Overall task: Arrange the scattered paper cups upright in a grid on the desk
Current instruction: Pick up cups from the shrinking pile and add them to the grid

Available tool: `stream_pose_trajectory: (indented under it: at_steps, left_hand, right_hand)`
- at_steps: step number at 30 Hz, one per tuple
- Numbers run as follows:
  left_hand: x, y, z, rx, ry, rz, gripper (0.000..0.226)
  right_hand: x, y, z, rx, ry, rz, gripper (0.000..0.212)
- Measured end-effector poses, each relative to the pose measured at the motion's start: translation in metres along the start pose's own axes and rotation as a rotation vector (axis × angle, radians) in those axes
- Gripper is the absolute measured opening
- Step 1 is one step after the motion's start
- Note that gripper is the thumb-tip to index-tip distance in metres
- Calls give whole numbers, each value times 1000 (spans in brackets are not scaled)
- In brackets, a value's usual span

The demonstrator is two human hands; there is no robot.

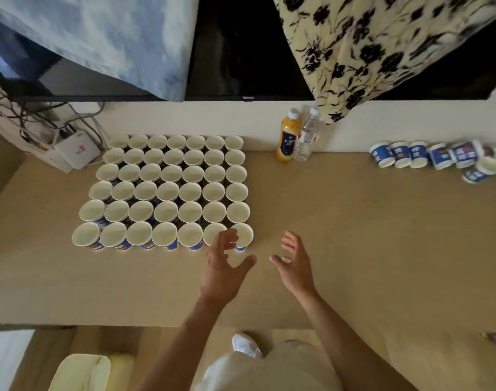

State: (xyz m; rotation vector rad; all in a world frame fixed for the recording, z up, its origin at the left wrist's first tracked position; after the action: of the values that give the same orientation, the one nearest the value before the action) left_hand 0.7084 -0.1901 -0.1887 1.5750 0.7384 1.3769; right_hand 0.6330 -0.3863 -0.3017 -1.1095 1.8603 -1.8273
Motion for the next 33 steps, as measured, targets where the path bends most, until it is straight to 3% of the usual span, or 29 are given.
stream_pose_trajectory:
  at_steps: [9,18,25,33]
  left_hand:
    - [-41,39,-43,49,-10,-236,40]
    - [-117,90,-73,-24,-174,-178,41]
    - [-208,127,-56,-28,-182,-100,42]
    - [-332,168,-20,54,-138,-47,38]
  right_hand:
    - [116,-27,-43,5,150,73,48]
    - [214,-13,-25,-11,300,114,42]
    - [294,6,54,-24,348,128,40]
    - [345,27,221,-82,183,28,43]
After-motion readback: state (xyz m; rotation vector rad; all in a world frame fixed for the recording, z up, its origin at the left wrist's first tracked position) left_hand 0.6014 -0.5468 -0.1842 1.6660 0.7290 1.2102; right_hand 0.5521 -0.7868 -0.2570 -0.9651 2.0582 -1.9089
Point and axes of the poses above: each hand's wrist, its own z-axis towards the middle knuckle, its own x-axis out of the back of the hand, y = z × x, the point moved 8 cm from there along z, towards the middle knuckle, and after that the axes turned 7 degrees about y, right-handed, at the moved point
